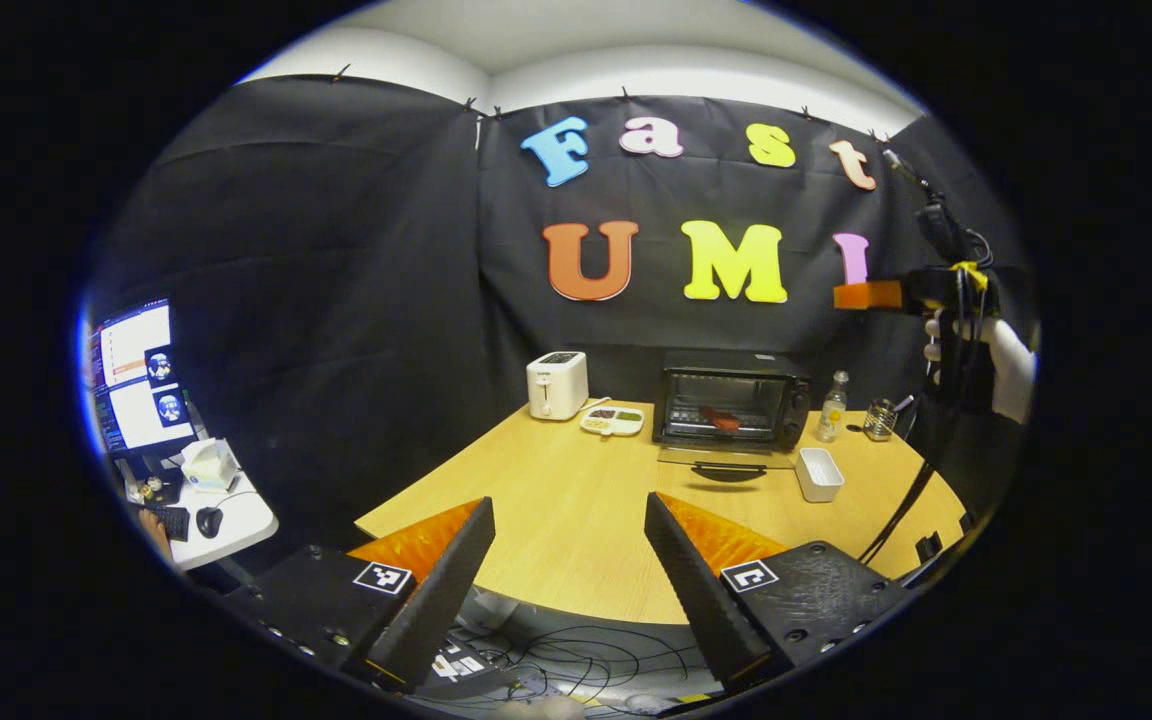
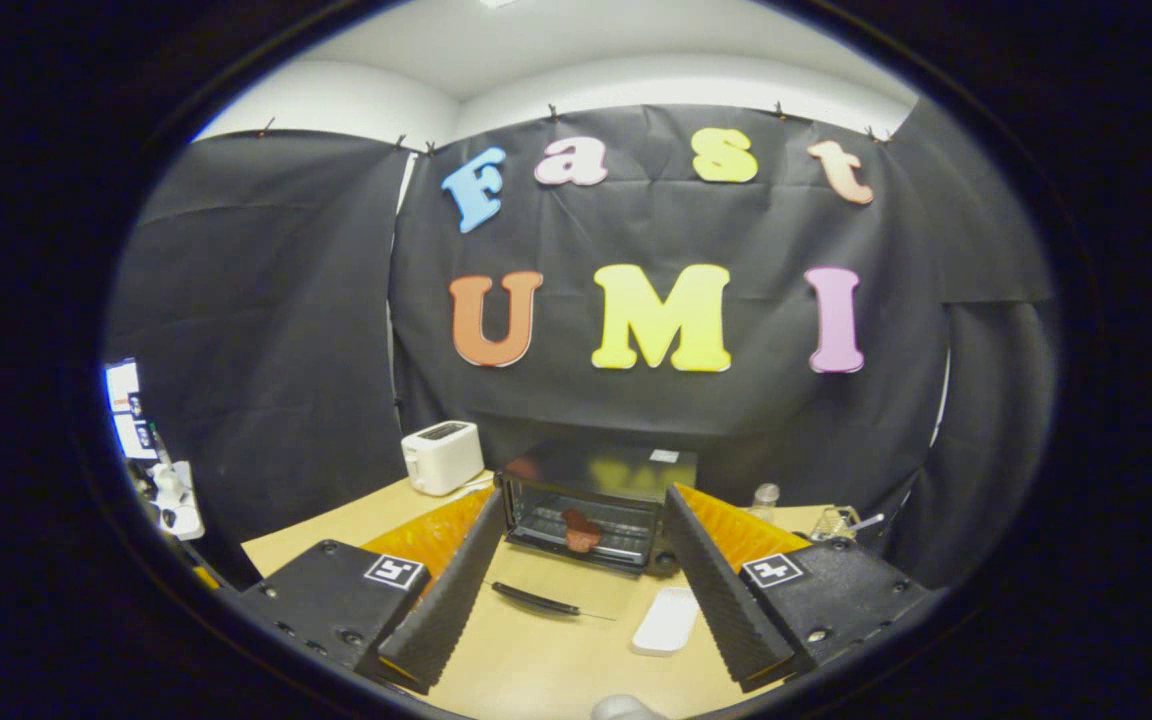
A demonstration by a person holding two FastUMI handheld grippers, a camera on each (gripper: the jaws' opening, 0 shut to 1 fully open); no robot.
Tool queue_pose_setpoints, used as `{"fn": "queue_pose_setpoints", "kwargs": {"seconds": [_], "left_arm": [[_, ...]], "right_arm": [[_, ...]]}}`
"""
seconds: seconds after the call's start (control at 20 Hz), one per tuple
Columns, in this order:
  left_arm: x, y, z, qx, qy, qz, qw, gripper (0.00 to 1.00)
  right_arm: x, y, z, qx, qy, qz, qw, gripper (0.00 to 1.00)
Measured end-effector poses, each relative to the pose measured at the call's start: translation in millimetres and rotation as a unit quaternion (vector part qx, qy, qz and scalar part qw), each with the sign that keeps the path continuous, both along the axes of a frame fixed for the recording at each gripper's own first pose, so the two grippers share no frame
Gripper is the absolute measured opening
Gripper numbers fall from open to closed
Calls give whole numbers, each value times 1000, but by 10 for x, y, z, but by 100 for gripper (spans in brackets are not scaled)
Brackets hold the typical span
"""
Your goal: Open the electric oven with the left hand, put the food in, and close the electric oven.
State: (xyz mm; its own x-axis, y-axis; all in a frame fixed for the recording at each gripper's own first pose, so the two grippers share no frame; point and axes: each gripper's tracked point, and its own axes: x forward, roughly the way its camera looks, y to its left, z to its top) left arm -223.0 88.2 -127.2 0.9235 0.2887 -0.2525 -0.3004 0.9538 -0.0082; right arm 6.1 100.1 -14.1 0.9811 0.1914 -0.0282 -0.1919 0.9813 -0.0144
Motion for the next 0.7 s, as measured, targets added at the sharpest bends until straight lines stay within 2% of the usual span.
{"fn": "queue_pose_setpoints", "kwargs": {"seconds": [0.05,0.15,0.2,0.25,0.35,0.5,0.55,0.65,0.7], "left_arm": [[44,-117,-18,3,2,-9,1000,96],[214,-393,-38,4,3,-29,1000,96],[330,-538,-40,4,3,-41,999,97],[457,-713,-88,-2,6,-54,999,96],[714,-980,-316,-2,30,-68,997,96],[1062,-1333,-654,-13,67,-80,994,97],[1166,-1445,-731,-6,79,-84,993,97],[1357,-1659,-877,0,90,-99,991,97],[1449,-1770,-979,-5,98,-108,989,97]], "right_arm": [[-190,-130,-18,-1,3,1,1000,100],[-504,-446,-105,1,10,-7,1000,100],[-611,-619,-157,0,13,-15,1000,96],[-712,-746,-195,12,15,-11,1000,100],[-805,-934,-325,33,26,-1,999,97],[-955,-1407,-580,27,57,-12,998,100],[-1005,-1518,-649,24,65,-13,998,96],[-1080,-1771,-763,10,71,-22,997,96],[-1119,-1884,-847,10,80,-32,996,100]]}}
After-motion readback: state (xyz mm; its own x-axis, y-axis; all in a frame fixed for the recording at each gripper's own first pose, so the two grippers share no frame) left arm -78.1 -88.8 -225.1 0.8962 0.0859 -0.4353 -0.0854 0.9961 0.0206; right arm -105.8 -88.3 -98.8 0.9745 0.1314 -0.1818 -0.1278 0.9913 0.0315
